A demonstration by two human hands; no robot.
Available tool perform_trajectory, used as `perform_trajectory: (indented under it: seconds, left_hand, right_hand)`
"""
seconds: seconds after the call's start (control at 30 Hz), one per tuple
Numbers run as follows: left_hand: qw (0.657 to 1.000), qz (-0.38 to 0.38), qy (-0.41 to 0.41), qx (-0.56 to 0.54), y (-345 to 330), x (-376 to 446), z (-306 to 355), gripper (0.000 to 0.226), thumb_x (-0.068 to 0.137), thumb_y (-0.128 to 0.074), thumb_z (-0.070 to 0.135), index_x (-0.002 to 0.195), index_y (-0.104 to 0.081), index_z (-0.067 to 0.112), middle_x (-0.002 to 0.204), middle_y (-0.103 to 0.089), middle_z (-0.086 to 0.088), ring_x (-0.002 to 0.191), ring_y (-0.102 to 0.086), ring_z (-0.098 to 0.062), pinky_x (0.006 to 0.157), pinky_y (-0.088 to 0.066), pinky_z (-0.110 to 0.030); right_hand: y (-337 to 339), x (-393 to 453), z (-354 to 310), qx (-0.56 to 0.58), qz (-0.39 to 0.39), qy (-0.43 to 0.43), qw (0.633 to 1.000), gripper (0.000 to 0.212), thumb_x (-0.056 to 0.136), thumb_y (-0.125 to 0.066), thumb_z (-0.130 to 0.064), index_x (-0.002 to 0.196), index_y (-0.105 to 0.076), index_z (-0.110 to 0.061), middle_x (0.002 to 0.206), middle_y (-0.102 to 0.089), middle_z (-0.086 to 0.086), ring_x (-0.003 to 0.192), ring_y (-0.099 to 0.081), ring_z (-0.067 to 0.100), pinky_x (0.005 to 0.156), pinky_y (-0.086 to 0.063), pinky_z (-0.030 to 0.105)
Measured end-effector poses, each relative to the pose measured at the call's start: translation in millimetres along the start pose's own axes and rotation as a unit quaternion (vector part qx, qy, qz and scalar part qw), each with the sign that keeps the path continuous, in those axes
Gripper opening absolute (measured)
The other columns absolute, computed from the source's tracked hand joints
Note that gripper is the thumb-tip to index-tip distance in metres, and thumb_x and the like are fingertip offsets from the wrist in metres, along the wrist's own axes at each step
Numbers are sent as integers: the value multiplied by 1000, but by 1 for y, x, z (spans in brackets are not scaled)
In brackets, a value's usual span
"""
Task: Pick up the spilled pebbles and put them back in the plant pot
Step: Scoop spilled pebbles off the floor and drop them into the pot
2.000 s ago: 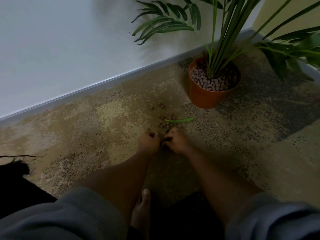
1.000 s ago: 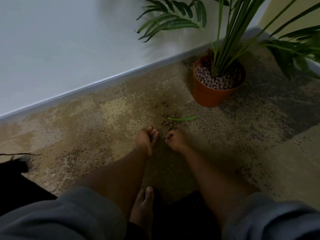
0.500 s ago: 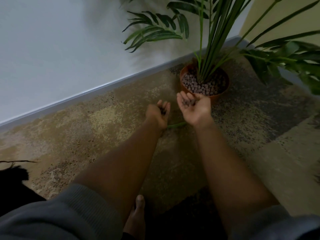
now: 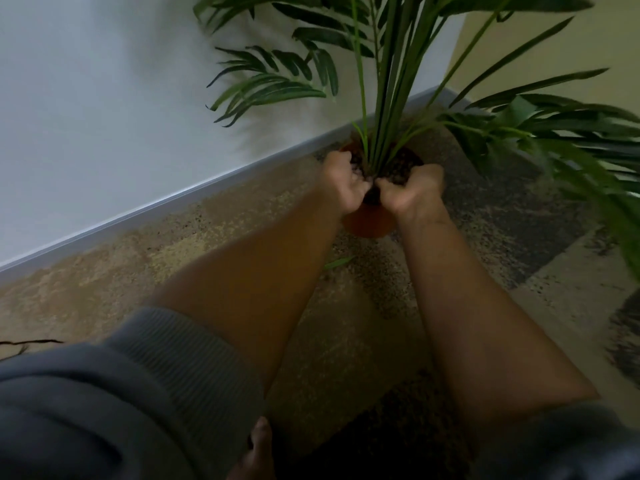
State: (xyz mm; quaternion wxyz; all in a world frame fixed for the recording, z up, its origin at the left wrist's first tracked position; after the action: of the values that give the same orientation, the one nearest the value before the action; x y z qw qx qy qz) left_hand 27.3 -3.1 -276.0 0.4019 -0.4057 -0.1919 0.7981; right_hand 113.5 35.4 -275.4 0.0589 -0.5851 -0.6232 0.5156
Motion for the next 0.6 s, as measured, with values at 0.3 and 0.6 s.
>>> perform_trajectory:
  seconds: [0.3, 0.6]
  left_hand:
    - [998, 36, -10, -42, -8, -12, -7, 48, 105, -28, 19, 146, -29, -6, 148, -38, -22, 138, -39, -31, 115, -33, -36]
    - [988, 128, -83, 17, 19, -15, -23, 42, 103, -28, 28, 133, -49, 7, 133, -57, -8, 118, -57, -19, 104, -44, -28]
  right_hand:
    - [-4, -12, -1, -29, 42, 16, 999, 46, 101, -26, -18, 136, -46, 3, 139, -50, 18, 124, -52, 29, 110, -40, 35]
    - [16, -16, 27, -108, -20, -94, 990, 29, 98, -39, -7, 123, -52, 2, 104, -66, 14, 102, -67, 24, 87, -57, 29]
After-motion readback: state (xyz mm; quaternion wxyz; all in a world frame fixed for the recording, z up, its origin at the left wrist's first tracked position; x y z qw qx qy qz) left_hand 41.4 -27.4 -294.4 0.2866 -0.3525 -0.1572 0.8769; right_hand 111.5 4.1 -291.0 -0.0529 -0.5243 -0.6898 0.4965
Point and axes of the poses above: each hand's wrist, its own x-axis towards the middle knuckle, its own y-axis out of the back of the hand, z = x × y, the point moved 1 cm from there along x, towards the middle knuckle
